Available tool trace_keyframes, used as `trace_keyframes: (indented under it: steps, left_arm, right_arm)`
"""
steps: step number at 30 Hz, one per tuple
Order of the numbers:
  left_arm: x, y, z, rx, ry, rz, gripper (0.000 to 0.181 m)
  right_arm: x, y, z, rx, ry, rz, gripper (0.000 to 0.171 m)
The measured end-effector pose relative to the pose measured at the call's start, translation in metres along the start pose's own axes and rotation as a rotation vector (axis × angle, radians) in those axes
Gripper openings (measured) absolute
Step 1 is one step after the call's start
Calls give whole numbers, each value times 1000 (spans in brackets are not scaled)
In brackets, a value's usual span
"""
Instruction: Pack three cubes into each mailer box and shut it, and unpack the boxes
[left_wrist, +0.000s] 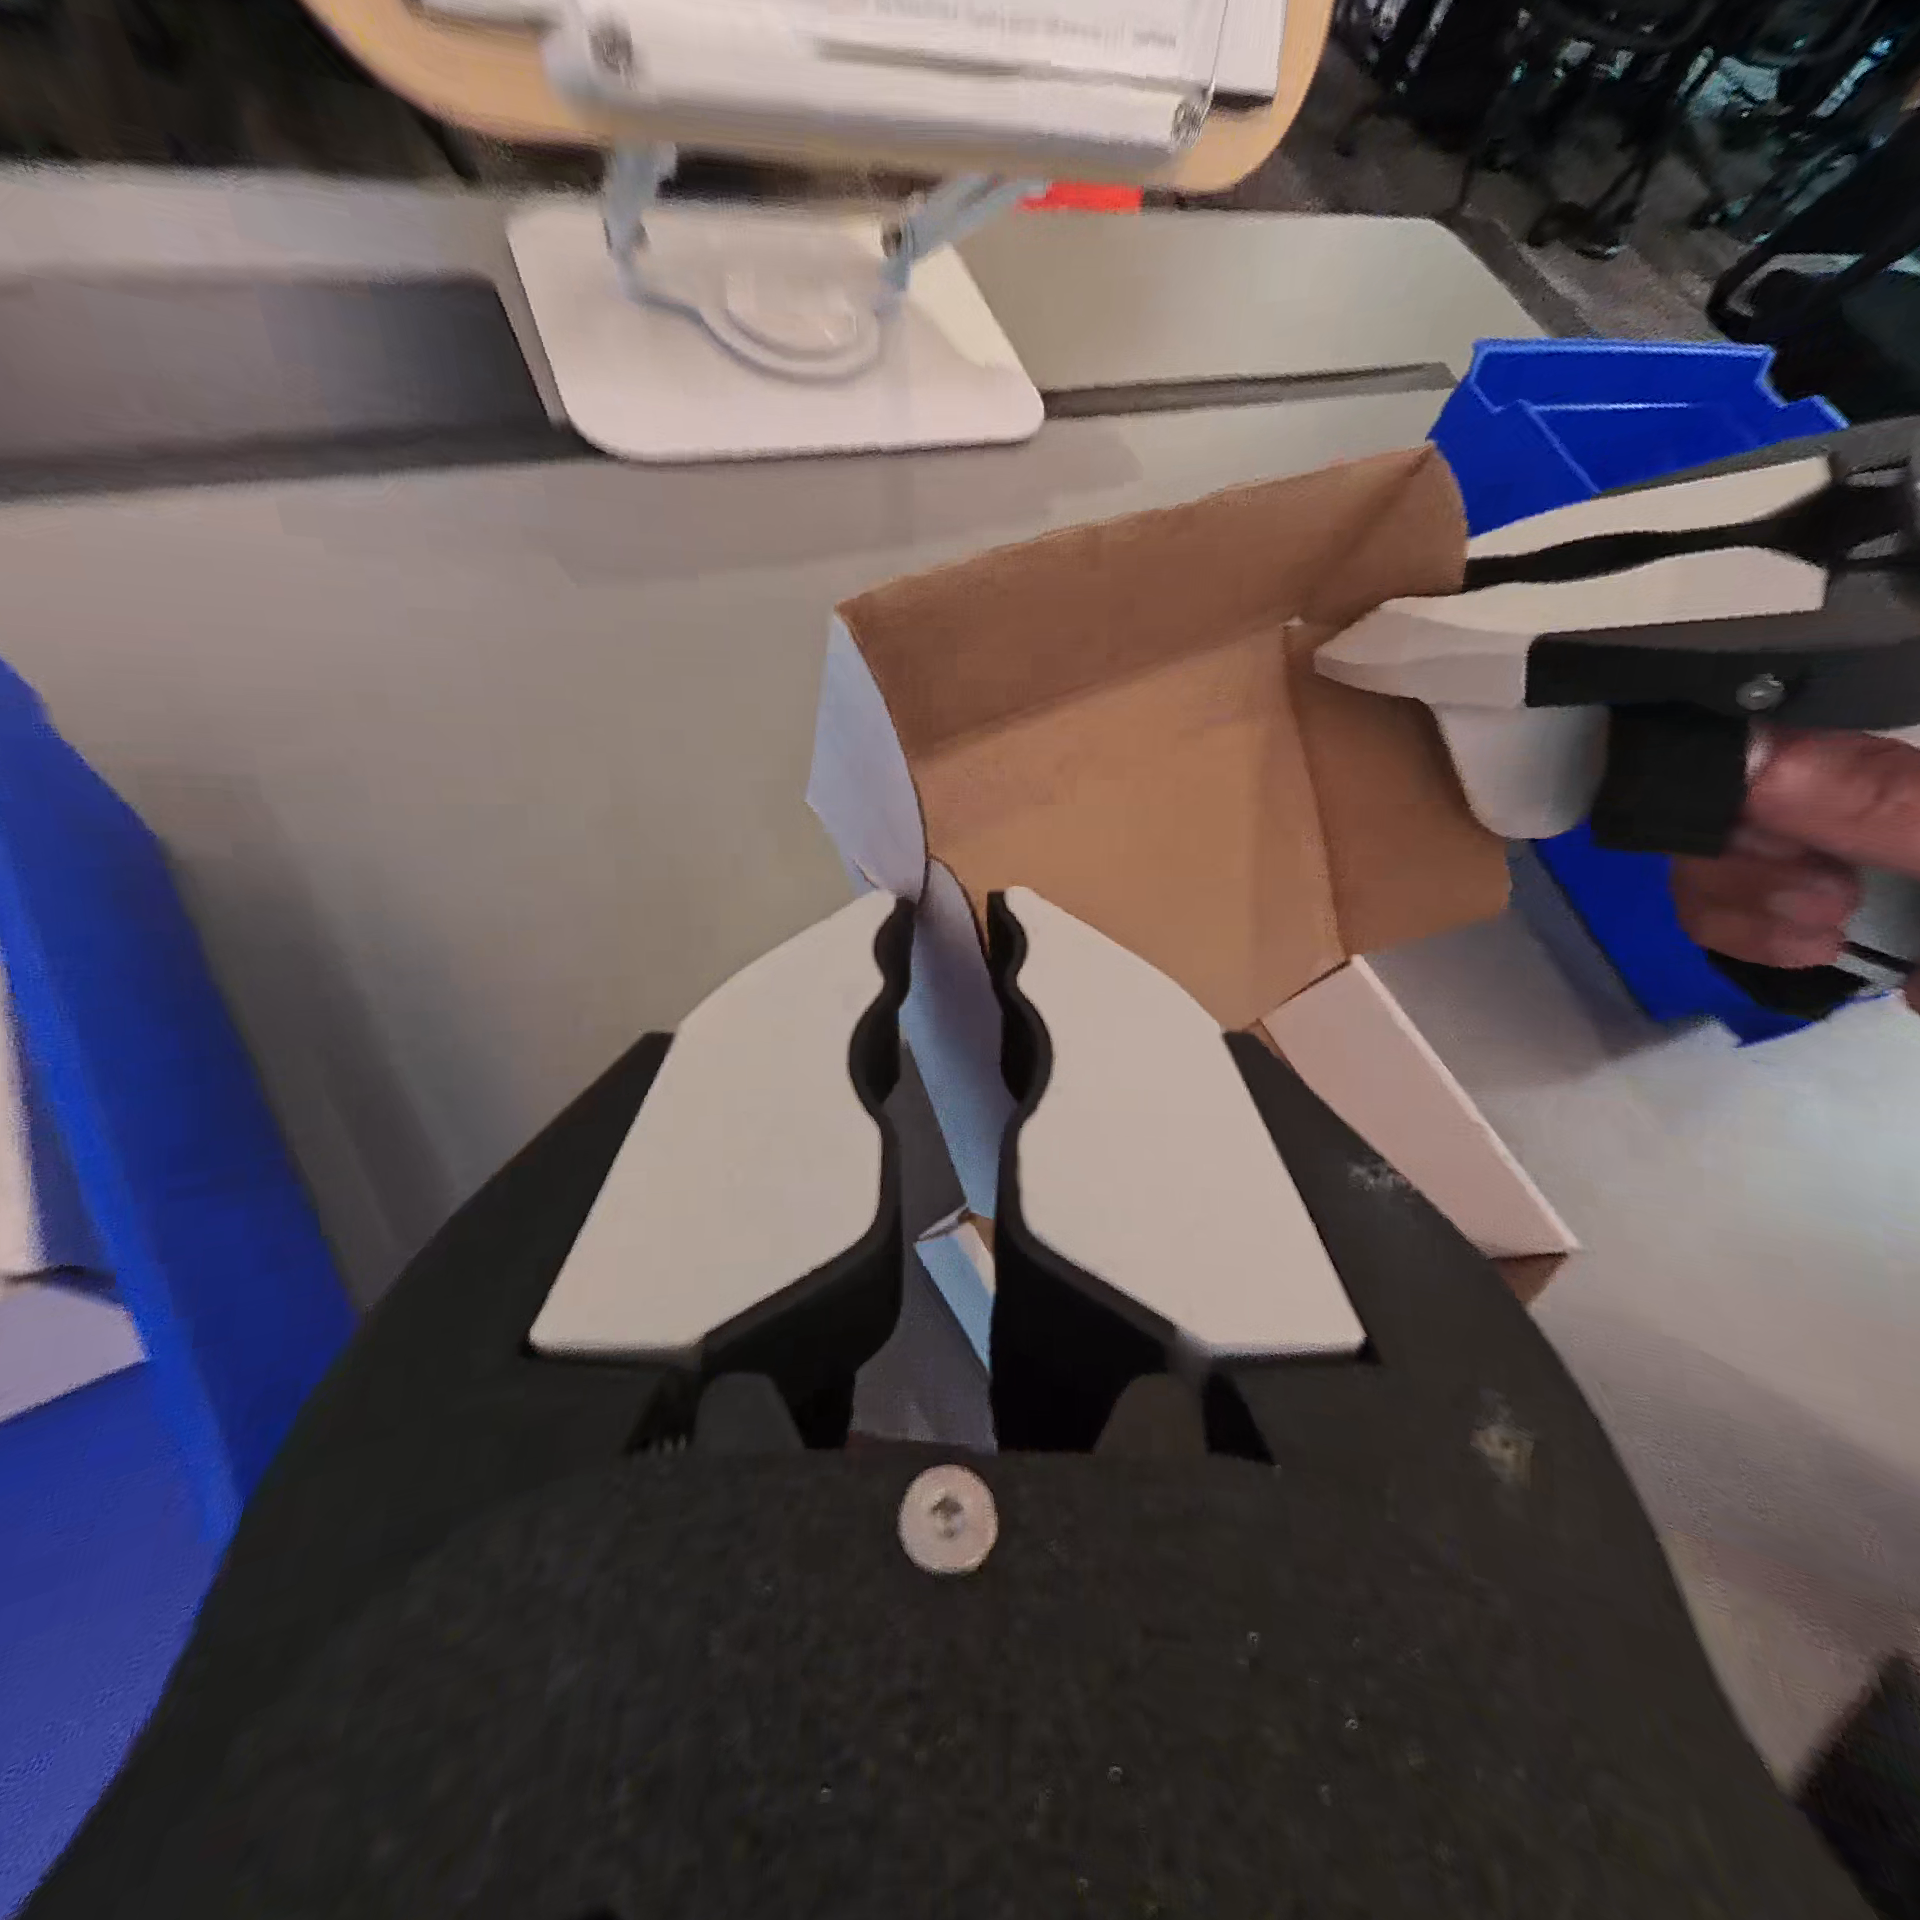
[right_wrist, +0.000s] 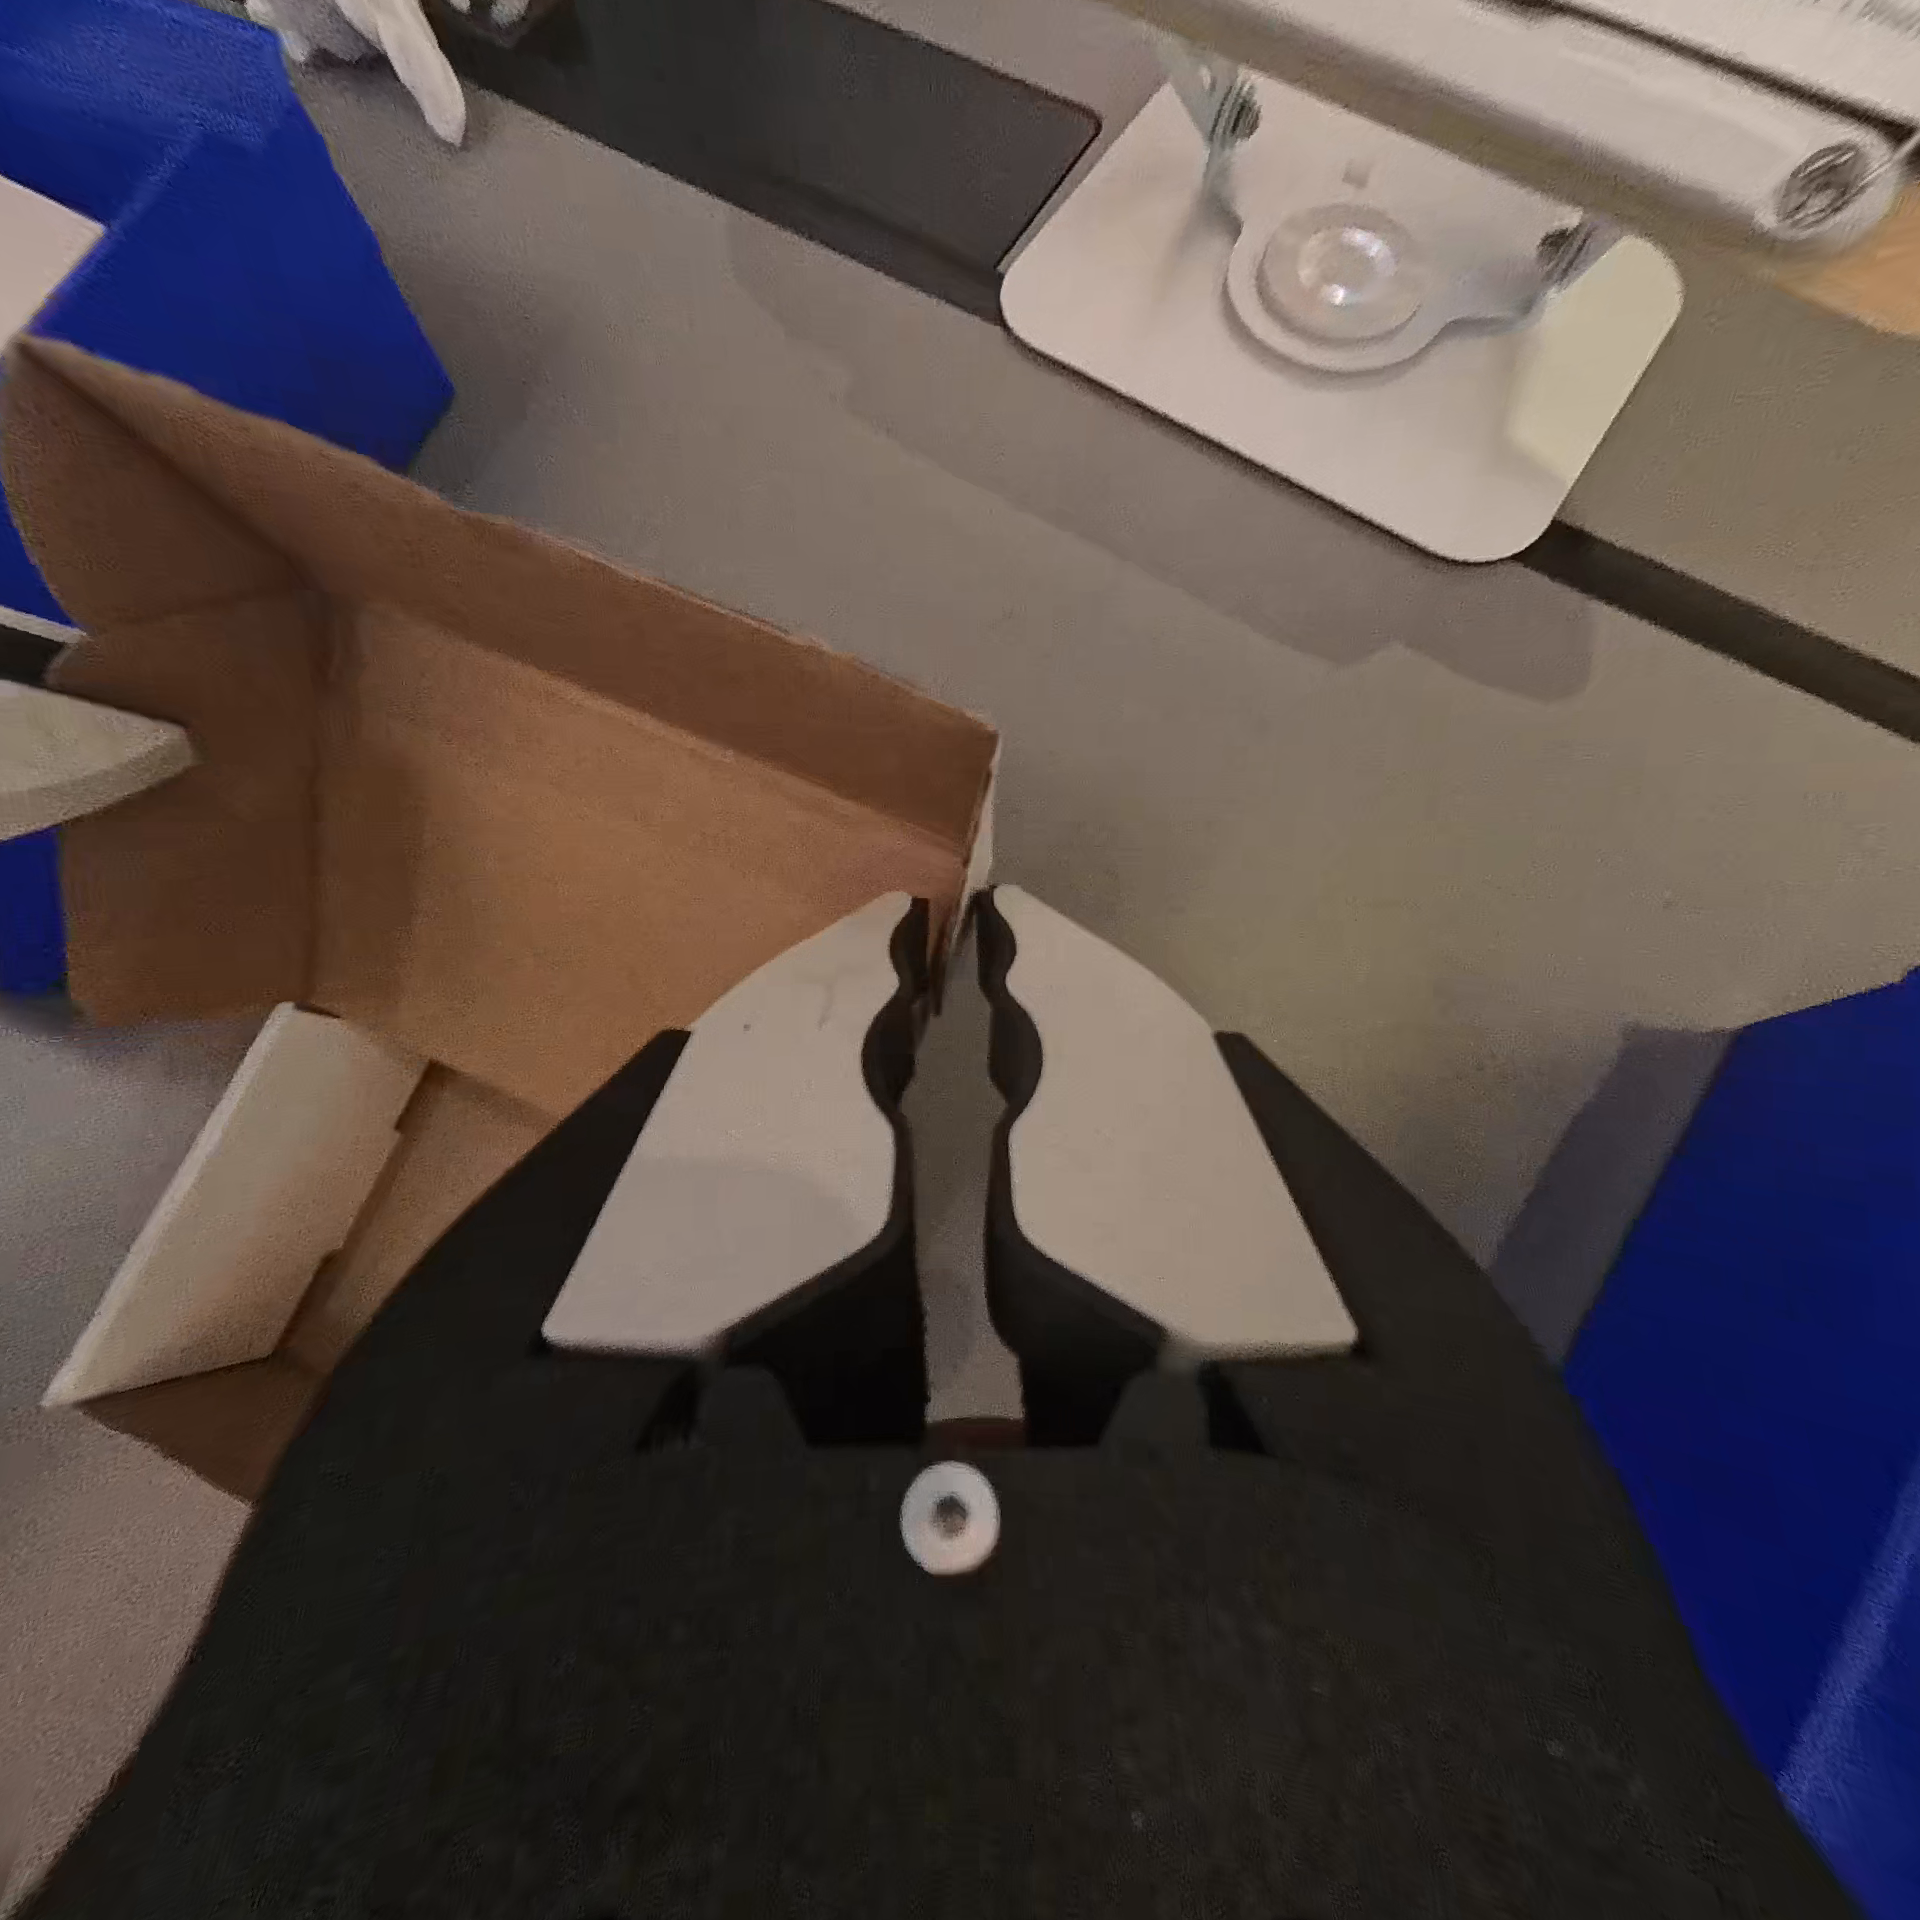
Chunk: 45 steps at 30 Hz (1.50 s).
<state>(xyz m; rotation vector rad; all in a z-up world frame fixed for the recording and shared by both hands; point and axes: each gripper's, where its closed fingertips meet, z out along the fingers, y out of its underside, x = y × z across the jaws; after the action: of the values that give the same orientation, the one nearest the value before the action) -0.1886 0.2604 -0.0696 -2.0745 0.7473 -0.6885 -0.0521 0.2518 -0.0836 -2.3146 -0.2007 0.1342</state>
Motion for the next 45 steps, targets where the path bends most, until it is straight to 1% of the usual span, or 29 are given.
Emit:
trace_keyframes:
  steps: [1, 3, 5, 8, 12, 14, 16, 18, 19, 20, 21, 23, 24, 25, 26, 29, 31, 34, 36, 40, 42, 43, 45]
  left_arm:
    - [4, -2, -5, 47, -22, 56, 12]
    - [11, 1, -18, 132, -75, 162, 10]
    - [19, 16, -30, 181, -103, 230, 9]
    - [34, 37, -53, 271, -67, 234, 8]
    - [52, 58, -76, 256, -47, 256, 9]
    - [56, 61, -81, 264, -62, 264, 9]
    - [57, 50, -80, 281, -85, 277, 9]
    - [59, 32, -84, 365, -120, 287, 9]
    - [61, 26, -86, 407, -142, 321, 9]
    - [61, 26, -86, 422, -172, 357, 9]
    - [61, 32, -85, 415, -190, 375, 9]
    - [62, 54, -80, 376, -175, 385, 9]
    - [65, 62, -82, 397, -158, 394, 9]
    - [72, 65, -90, 443, -132, 433, 9]
    - [77, 69, -94, 444, -144, 479, 9]
    - [88, 84, -100, 432, -183, 586, 11]
    - [88, 98, -99, 364, -174, 573, 11]
    - [88, 120, -97, 257, -105, 511, 9]
    - [91, 135, -95, 187, -60, 485, 10]
    - [95, 154, -96, 109, -41, 519, 9]
    - [95, 163, -99, 77, -46, 514, 13]
    - [94, 166, -102, 72, -56, 510, 26]
    - [91, 166, -111, 99, -90, 520, 37]
  right_arm:
    - [-2, 0, -9, 43, 26, -11, 8]
    - [-10, 4, -27, 124, 54, -25, 8]
    - [-21, 16, -44, 192, 70, -33, 8]
    - [-38, 44, -67, 263, 95, -2, 7]
    - [-60, 74, -89, 248, 79, 43, 8]
    - [-65, 72, -97, 254, 90, 7, 8]
    - [-57, 56, -101, 275, 158, -48, 9]
    - [-48, 34, -104, 334, 224, -79, 6]
    - [-44, 27, -104, 353, 263, -85, 6]
    - [-44, 26, -102, 354, 266, -79, 6]
    - [-46, 30, -101, 356, 254, -52, 6]
    - [-49, 46, -97, 358, 241, -12, 6]
    - [-48, 57, -95, 371, 255, 24, 6]
    - [-48, 61, -99, 436, 255, 56, 5]
    - [-51, 66, -107, 496, 252, 90, 4]
    - [-67, 85, -126, 535, 250, 154, 5]
    - [-79, 102, -132, 496, 241, 141, 7]
    - [-89, 132, -131, 436, 182, 147, 8]
    - [-91, 147, -127, 392, 176, 119, 7]
    - [-92, 165, -117, 297, 138, 118, 4]
    - [-94, 176, -111, 253, 92, 129, 6]
    - [-94, 180, -109, 240, 77, 121, 9]
    - [-95, 188, -107, 219, 53, 65, 15]
